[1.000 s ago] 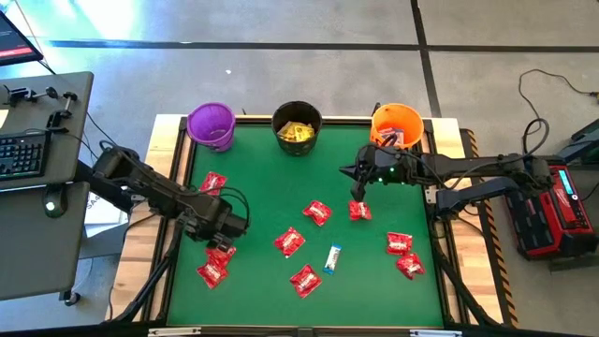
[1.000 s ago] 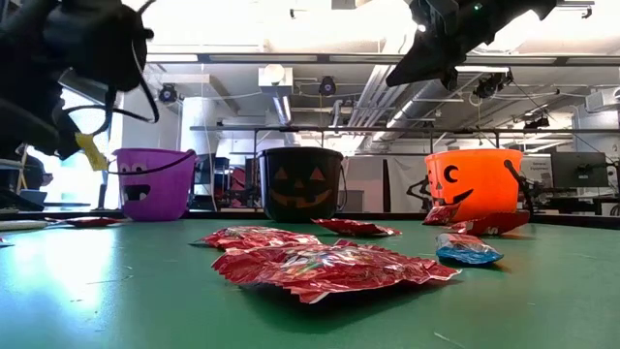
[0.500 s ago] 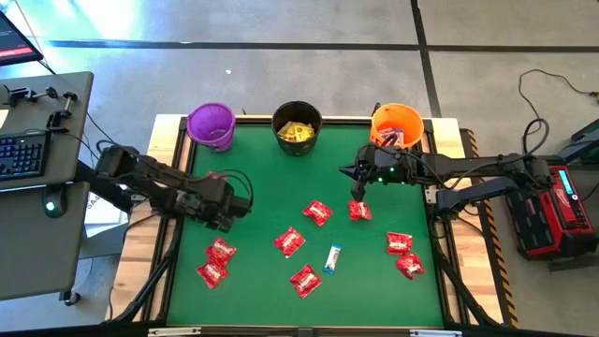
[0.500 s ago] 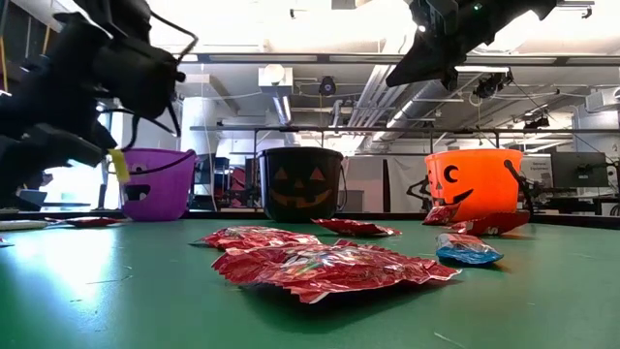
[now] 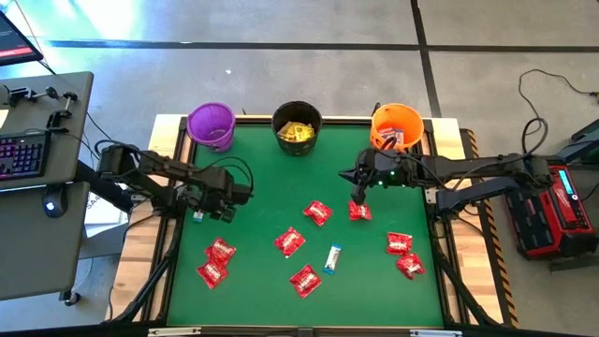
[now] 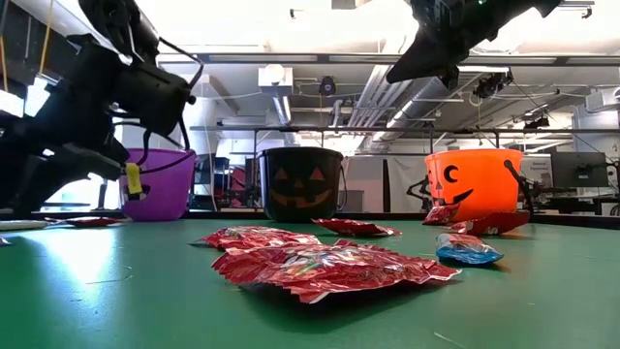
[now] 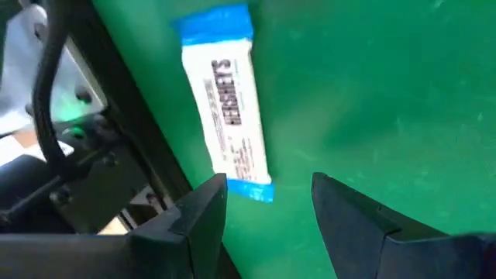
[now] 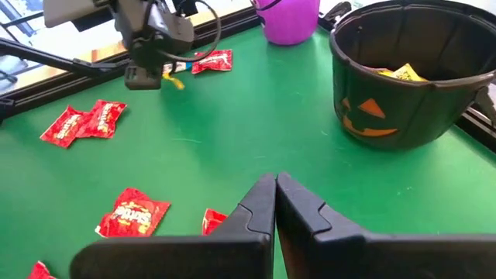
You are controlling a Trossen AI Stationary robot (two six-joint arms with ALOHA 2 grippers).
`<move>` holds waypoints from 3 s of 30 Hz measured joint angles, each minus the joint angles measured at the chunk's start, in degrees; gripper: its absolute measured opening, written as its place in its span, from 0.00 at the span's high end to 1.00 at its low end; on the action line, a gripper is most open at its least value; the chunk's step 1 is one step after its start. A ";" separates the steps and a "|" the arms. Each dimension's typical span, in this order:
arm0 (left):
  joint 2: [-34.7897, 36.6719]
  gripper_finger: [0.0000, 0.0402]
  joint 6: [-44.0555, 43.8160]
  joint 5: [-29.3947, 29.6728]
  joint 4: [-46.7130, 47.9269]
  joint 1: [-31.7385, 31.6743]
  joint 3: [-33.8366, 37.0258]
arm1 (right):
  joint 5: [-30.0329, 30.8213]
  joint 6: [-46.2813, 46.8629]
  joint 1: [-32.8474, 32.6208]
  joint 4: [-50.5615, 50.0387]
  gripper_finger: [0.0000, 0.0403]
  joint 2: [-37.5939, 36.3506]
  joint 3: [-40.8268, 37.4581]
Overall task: Sort candy by brand, put in halloween buckets
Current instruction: Put the blue chocolate bar into the orange bucket
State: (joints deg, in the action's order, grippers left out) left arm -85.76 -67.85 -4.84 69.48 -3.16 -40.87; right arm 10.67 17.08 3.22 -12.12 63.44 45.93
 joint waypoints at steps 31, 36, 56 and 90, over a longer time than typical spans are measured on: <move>-7.96 0.56 17.33 3.10 -3.41 -20.20 -0.23 | 0.10 0.90 0.00 0.04 1.00 0.00 0.00; -8.00 0.62 20.68 2.69 -4.13 -21.51 -0.14 | 0.10 0.98 0.00 0.02 1.00 0.00 0.00; -2.01 1.00 27.58 0.70 -8.90 -17.71 -0.92 | 0.08 -0.09 0.03 -0.06 1.00 0.02 0.00; 6.73 1.00 20.85 0.51 -56.76 -10.06 -14.74 | 0.02 5.40 0.14 0.19 0.93 0.02 0.00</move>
State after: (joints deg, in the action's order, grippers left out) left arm -79.02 -47.00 -4.33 12.71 -13.21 -55.61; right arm 10.69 22.48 3.36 -11.93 63.46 45.93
